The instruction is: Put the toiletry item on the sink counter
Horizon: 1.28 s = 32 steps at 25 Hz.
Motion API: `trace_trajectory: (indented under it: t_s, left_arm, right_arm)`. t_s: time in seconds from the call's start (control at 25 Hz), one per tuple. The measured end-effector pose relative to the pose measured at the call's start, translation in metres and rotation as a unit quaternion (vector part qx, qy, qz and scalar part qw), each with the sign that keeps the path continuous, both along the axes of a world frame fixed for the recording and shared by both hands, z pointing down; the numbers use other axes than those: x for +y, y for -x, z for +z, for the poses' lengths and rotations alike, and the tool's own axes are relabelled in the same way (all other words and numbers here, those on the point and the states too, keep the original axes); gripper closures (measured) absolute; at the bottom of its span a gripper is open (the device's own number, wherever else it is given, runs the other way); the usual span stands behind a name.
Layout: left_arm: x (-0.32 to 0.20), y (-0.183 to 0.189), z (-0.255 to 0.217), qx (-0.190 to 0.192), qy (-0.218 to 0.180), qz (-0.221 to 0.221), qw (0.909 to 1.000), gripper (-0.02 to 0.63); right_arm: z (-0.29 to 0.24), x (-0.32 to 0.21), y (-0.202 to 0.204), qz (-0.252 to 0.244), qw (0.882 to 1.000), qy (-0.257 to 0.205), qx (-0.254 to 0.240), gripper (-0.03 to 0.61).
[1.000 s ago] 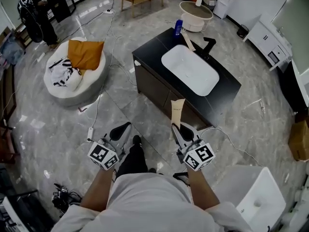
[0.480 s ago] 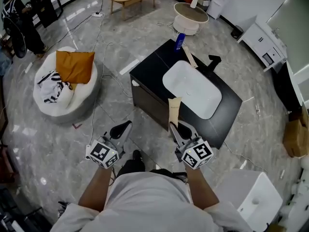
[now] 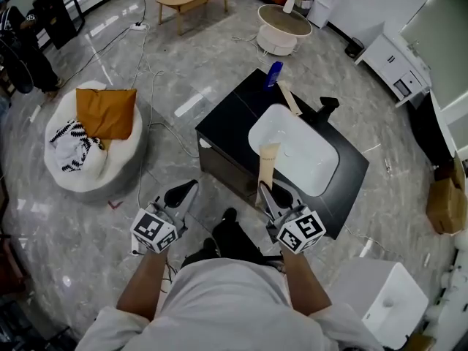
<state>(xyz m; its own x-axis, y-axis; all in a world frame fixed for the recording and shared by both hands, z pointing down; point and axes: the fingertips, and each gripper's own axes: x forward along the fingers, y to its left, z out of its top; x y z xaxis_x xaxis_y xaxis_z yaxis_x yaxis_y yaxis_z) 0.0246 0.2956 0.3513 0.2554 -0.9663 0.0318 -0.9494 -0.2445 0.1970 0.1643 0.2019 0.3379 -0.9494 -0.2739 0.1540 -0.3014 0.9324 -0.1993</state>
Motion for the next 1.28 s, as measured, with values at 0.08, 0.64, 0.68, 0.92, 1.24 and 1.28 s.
trace_trajectory:
  t_s: [0.08, 0.64, 0.68, 0.92, 1.24, 1.28]
  left_arm:
    - [-0.012, 0.008, 0.001, -0.001, 0.002, 0.004, 1.0000, 0.598]
    - [-0.174, 0.058, 0.002, -0.021, 0.021, 0.047, 0.9984, 0.598]
    - [-0.186, 0.062, 0.001, -0.025, 0.022, 0.050, 0.9982, 0.598]
    - [-0.243, 0.084, 0.003, -0.038, 0.032, 0.058, 0.9971, 0.598]
    - [-0.292, 0.099, 0.014, -0.039, 0.049, 0.084, 0.9945, 0.598]
    - [-0.298, 0.100, 0.016, -0.042, 0.050, 0.091, 0.9937, 0.598]
  right_arm:
    - [0.002, -0.015, 0.005, 0.008, 1.000, 0.000, -0.001, 0.529]
    - [0.013, -0.154, 0.047, 0.017, 1.000, 0.017, 0.005, 0.529]
    - [0.014, -0.163, 0.050, 0.018, 1.000, 0.021, 0.007, 0.529]
    - [0.017, -0.215, 0.074, 0.017, 0.999, 0.030, 0.005, 0.529]
    - [0.034, -0.250, 0.093, 0.030, 0.998, 0.058, 0.018, 0.529]
    - [0.036, -0.255, 0.093, 0.035, 0.997, 0.062, 0.021, 0.529]
